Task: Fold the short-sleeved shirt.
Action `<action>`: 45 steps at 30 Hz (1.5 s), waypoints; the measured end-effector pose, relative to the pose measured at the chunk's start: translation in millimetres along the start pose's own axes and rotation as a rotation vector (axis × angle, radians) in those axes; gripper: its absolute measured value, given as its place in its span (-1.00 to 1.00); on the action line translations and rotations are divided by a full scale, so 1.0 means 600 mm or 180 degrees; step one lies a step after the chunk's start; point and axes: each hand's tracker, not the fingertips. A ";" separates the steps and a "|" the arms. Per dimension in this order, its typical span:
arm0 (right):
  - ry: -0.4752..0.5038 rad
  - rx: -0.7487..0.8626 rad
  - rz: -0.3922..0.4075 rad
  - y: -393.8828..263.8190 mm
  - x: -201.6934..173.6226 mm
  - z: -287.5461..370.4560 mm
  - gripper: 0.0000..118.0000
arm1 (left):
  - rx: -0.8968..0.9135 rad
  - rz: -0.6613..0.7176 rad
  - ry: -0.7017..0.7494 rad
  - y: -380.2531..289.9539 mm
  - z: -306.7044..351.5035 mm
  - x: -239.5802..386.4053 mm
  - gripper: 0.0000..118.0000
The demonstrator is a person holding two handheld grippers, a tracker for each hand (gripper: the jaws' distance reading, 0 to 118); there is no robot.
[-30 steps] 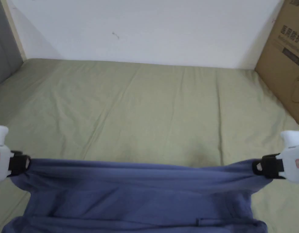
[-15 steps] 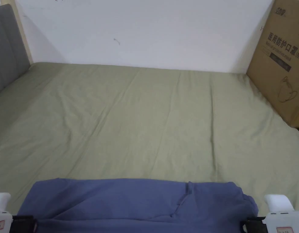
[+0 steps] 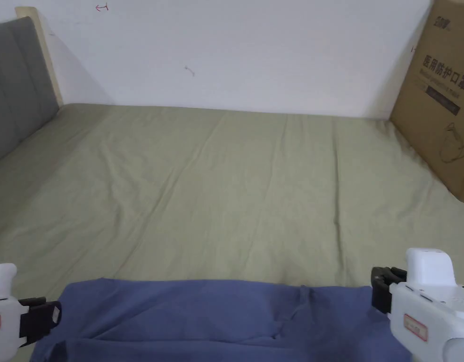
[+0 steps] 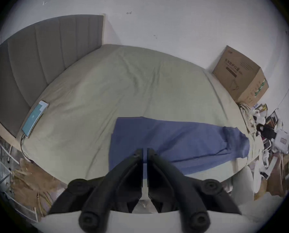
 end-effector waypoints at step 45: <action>0.0030 -0.0242 0.0313 0.005 -0.205 -0.116 -0.98 | -0.0534 0.1823 -0.1458 -0.018 -0.236 -0.207 -0.91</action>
